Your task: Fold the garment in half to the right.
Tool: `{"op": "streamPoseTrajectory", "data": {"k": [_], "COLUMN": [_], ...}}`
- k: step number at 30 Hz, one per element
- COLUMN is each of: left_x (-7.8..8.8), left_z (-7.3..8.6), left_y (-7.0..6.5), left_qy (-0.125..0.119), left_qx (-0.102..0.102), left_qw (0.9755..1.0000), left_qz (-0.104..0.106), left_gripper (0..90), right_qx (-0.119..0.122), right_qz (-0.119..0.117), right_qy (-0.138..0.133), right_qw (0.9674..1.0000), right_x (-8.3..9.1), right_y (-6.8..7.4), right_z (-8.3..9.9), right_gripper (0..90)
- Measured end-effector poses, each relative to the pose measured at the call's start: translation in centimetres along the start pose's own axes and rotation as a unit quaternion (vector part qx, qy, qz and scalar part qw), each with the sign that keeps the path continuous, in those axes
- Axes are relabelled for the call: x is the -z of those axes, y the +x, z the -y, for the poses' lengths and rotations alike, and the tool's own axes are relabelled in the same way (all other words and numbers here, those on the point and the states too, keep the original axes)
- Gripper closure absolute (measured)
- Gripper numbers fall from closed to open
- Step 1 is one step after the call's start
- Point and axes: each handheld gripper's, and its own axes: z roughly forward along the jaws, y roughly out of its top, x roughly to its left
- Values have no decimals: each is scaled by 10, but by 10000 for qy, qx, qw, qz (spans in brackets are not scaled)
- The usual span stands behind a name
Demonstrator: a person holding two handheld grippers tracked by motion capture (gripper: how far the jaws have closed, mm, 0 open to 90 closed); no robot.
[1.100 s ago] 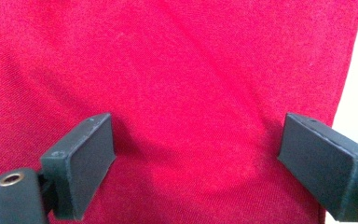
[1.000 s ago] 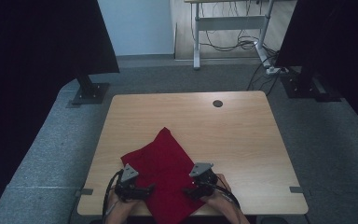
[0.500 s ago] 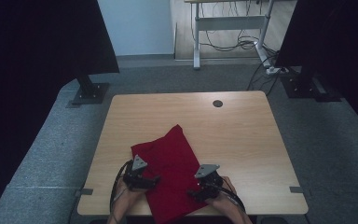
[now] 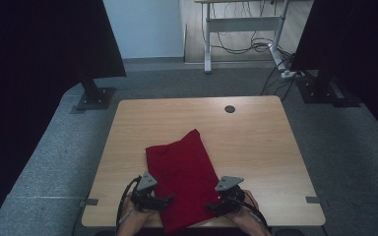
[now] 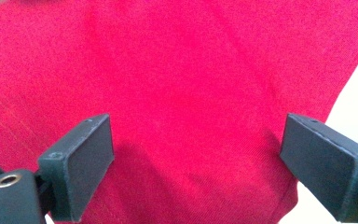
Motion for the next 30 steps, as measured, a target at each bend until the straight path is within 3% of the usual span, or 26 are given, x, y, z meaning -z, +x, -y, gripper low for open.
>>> {"op": "streamPoseTrajectory", "data": {"k": [6, 7, 9, 17, 19, 21, 24, 26, 28, 29, 30], "left_x": [-11, -20, -22, -42, -52, -59, -53, -42, -42, -25, -21], "left_z": [5, -2, -4, -22, -28, -34, -39, -39, -39, -36, -34], "left_y": [-2, 2, 4, 16, 20, 22, 21, 15, 15, 5, 1], "left_qy": [215, 305, 279, 283, 172, 120, 126, 59, 59, 16, -4], "left_qx": [-140, -345, -365, -565, -669, -749, -709, -693, -693, -750, -711], "left_qw": [9995, 9987, 9987, 9980, 9976, 9969, 9973, 9975, 9975, 9970, 9971], "left_qz": [-164, -235, -216, -16, 107, 214, 157, 99, 99, 194, 272], "left_gripper": [83, 83, 82, 78, 73, 72, 72, 80, 79, 79, 79], "right_qx": [21, 21, -36, -187, -187, -412, -451, -499, -450, -450, -316], "right_qz": [52, 52, 98, 362, 362, 557, 578, 552, 581, 581, 623], "right_qy": [36, 36, 69, 93, 93, 156, 163, -4, -54, -54, -142], "right_qw": [10000, 10000, 9999, 9991, 9991, 9975, 9972, 9972, 9973, 9973, 9975], "right_x": [-4, -4, -3, 5, 5, 12, 13, 20, 23, 23, 31], "right_y": [1, 1, 0, -4, -4, -7, -7, -5, -2, -2, 4], "right_z": [7, 7, 9, 16, 16, 20, 21, 26, 27, 27, 30], "right_gripper": [92, 93, 96, 97, 96, 94, 94, 88, 88, 87, 89]}}
